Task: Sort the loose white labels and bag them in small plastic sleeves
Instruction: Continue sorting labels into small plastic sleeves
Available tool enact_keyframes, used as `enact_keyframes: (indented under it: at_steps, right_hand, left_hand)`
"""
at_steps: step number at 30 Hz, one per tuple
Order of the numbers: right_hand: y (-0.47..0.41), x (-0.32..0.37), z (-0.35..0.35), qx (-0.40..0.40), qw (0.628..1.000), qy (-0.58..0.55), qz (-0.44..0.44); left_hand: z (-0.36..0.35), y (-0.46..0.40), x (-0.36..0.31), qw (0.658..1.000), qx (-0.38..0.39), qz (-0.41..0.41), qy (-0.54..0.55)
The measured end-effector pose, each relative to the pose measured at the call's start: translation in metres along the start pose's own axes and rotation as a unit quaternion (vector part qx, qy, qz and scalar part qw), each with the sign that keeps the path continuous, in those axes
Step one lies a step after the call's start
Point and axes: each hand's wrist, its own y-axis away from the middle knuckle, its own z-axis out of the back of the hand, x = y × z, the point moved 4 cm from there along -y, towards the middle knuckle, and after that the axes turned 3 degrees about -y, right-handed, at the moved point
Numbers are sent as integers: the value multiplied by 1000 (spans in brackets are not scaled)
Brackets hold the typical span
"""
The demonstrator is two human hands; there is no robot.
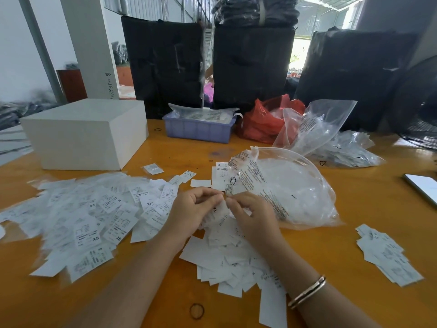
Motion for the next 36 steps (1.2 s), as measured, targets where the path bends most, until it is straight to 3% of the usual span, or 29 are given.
enact_keyframes:
  at_steps: [2,4,8,12,16,19,26,32,36]
  right_hand:
    - [0,2,0,8,998,58,36]
    - [-5,3,12,-51,991,106,66]
    - [-22,-22,53,-188,972,138,-9]
    - [-24,-69,62,-103,948,244,-174]
    - [-26,-80,48,-2,919,340,-200]
    - [-27,-80,49,-9,916,356,-185]
    - [-26,-78,57,-115,948,244,-169]
    - [-27,-79,46,24,917,356,-178]
    - [-28,-75,47,21,907,383,-173]
  left_hand:
    - [1,-1,1,1000,1,3,-9]
    - [6,-3,2,999,-19,-7,-28]
    - [23,-6,2,968,-122,-53,-213]
    - [34,-6,7,898,-151,-75,-407]
    - [35,-11,14,840,-149,-45,-519]
    - [27,-11,16,851,-128,-57,-506]
    - [-2,-3,14,914,0,-140,-382]
    - [-13,3,10,922,91,-197,-320]
    - [-15,4,10,921,107,-199,-317]
